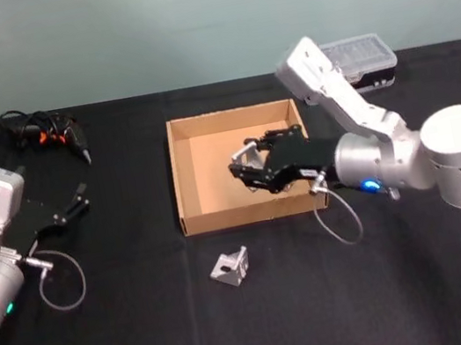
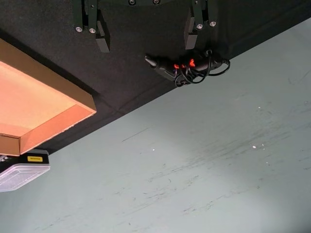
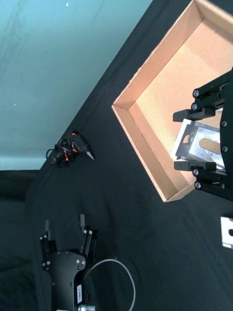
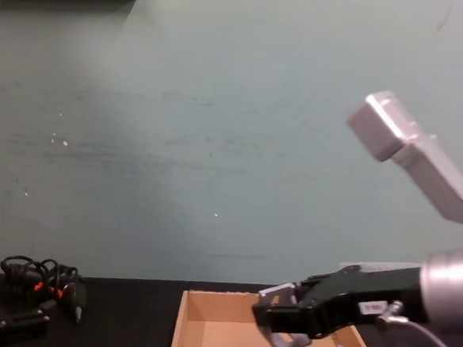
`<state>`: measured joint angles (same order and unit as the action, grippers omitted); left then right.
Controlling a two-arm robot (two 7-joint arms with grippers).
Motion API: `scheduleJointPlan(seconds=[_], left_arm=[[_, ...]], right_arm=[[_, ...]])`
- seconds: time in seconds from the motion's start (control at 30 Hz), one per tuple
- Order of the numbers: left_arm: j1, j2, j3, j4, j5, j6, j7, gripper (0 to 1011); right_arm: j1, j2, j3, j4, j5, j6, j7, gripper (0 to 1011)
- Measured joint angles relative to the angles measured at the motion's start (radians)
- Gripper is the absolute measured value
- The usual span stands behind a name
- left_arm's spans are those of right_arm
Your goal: Use one hand to pick up the angle iron from the table and place it into the box.
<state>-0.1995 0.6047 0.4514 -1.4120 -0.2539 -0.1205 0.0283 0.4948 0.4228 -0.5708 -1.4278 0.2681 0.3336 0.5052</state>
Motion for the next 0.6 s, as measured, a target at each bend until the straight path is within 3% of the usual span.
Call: scheduleJointPlan(seconds=[0.33, 0.6], left_arm=[[0.000, 0.000, 0.000, 0.000, 0.000, 0.000, 0.000, 1000], [0.000, 0.000, 0.000, 0.000, 0.000, 0.000, 0.000, 1000]], right_arm=[[0.110, -0.087, -0.049, 0.191, -0.043, -0.014, 0.034, 486], [0.145, -0.123, -0.062, 0.278, -0.065, -0.029, 0.047, 486]])
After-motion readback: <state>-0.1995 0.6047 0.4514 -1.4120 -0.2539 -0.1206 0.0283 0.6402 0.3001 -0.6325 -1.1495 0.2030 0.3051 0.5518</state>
